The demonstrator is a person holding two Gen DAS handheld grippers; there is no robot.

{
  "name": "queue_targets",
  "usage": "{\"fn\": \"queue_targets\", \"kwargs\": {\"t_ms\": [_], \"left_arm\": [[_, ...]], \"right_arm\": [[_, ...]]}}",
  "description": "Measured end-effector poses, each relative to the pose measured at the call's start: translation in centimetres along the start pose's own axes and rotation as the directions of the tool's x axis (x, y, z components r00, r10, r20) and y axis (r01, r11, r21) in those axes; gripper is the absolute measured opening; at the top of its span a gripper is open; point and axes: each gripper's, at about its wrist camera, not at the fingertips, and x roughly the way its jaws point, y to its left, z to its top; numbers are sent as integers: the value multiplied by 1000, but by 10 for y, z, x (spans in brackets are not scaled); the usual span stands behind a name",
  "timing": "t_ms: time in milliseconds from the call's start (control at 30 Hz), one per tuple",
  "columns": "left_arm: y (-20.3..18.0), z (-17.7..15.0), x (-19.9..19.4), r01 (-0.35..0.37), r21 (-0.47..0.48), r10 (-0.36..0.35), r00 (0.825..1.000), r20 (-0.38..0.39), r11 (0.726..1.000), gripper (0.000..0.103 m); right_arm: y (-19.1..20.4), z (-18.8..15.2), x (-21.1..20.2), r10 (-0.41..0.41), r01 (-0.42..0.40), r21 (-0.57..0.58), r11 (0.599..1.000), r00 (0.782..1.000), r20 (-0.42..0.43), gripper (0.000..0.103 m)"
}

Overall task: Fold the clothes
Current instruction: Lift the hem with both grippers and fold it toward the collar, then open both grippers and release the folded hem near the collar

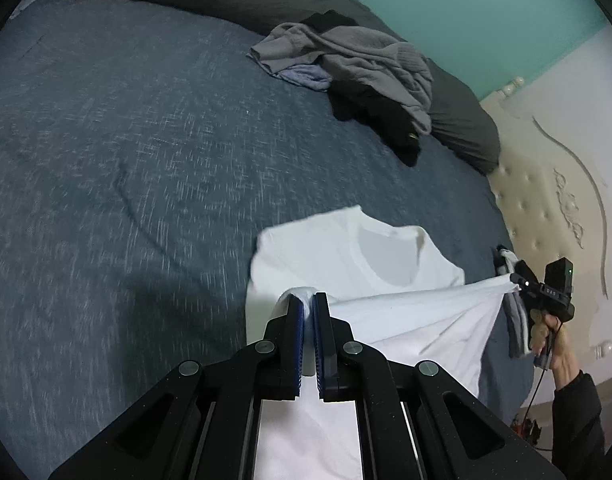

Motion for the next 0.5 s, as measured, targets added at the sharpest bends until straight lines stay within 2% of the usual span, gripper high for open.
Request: {"fn": "queue_targets", "kwargs": {"t_ms": [300,400,500], "left_arm": [[32,12,58,-8,-71,6,1000,-25,997,5],[42,9,66,-8,-98,6,1000,-24,995,5],[46,9,61,25,-130,-24,1000,11,991,6]], "right_arm": [[-29,10,57,-85,85,5,996,996,-5,4],[-38,8,65,-96,96,22,995,995,-6,4],[-37,6,60,-108,108,27,994,994,11,4]]}}
